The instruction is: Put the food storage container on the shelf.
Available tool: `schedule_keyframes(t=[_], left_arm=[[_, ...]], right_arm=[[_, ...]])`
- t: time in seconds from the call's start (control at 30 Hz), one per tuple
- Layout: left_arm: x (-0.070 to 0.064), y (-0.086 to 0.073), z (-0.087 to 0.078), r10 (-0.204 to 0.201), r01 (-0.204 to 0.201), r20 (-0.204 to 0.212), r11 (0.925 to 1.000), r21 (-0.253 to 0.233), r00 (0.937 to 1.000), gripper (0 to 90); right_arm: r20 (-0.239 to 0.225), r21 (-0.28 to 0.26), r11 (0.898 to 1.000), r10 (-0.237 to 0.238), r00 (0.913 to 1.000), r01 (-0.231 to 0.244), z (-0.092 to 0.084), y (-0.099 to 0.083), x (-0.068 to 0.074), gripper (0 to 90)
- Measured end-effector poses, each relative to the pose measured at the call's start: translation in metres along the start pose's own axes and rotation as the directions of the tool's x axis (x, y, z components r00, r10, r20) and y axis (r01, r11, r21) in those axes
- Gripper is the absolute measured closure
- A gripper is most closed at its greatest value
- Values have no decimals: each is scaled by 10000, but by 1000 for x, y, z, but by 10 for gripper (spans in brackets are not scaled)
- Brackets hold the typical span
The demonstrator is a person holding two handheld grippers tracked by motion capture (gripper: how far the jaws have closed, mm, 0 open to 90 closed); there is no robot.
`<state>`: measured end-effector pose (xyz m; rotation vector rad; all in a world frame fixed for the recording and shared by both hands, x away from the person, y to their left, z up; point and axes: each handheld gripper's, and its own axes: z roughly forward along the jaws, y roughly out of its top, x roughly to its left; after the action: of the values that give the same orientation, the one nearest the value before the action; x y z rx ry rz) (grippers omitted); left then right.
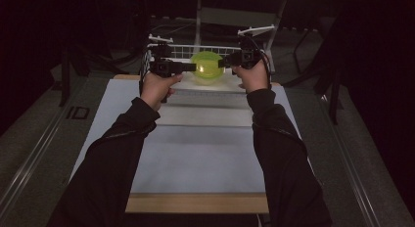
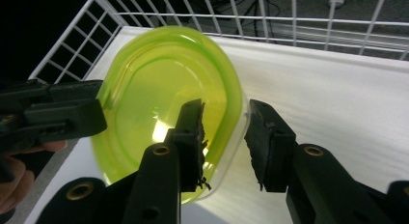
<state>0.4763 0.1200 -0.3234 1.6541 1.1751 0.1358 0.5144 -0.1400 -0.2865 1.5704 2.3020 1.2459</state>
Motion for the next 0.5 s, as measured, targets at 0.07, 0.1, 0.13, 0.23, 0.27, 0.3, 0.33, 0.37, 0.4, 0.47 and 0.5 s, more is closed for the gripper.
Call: schedule_keyframes(t=[0.07,0.1,0.13,0.23,0.27,0.3,0.33,0.37,0.4,0.47,0.5], left_arm=[[1,-1,3,11,-11,-39,10000,-11,10000,627],[2,-1,4,-39,39,-15,10000,-25,10000,613],[3,-1,5,-73,73,11,9999,-73,10000,607],[3,-1,5,-78,79,89,9999,-131,9999,593],[3,-1,6,-104,106,94,9999,-119,9999,578],[2,-1,6,-76,77,72,9999,-150,9999,568],[1,0,6,-57,57,29,9999,-101,10000,563],[1,1,6,-53,53,4,10000,-83,10000,557],[0,1,5,-19,19,-30,10000,-85,10000,552],[0,0,5,21,-22,-58,10000,-84,10000,543],[0,0,5,-18,18,-37,9999,-112,10000,532]], right_arm=[[8,-83,10000,-23,10000,23,1,1,-1,653],[91,-91,9999,-81,9999,82,2,1,-2,637],[71,-121,9999,-110,9999,111,2,1,-2,623],[97,-132,9999,-57,9999,58,5,2,-5,611],[178,-144,9998,-117,9998,120,6,3,-6,604],[257,-144,9998,-141,9996,145,7,3,-6,604],[287,-99,9999,-127,9995,130,8,3,-7,601],[318,-114,9998,-153,9994,156,9,4,-7,603],[375,-151,9997,-210,9991,216,9,5,-6,603],[395,-167,9993,-328,9987,335,10,6,-6,592],[417,-179,9992,-353,9985,361,11,7,-6,586]])
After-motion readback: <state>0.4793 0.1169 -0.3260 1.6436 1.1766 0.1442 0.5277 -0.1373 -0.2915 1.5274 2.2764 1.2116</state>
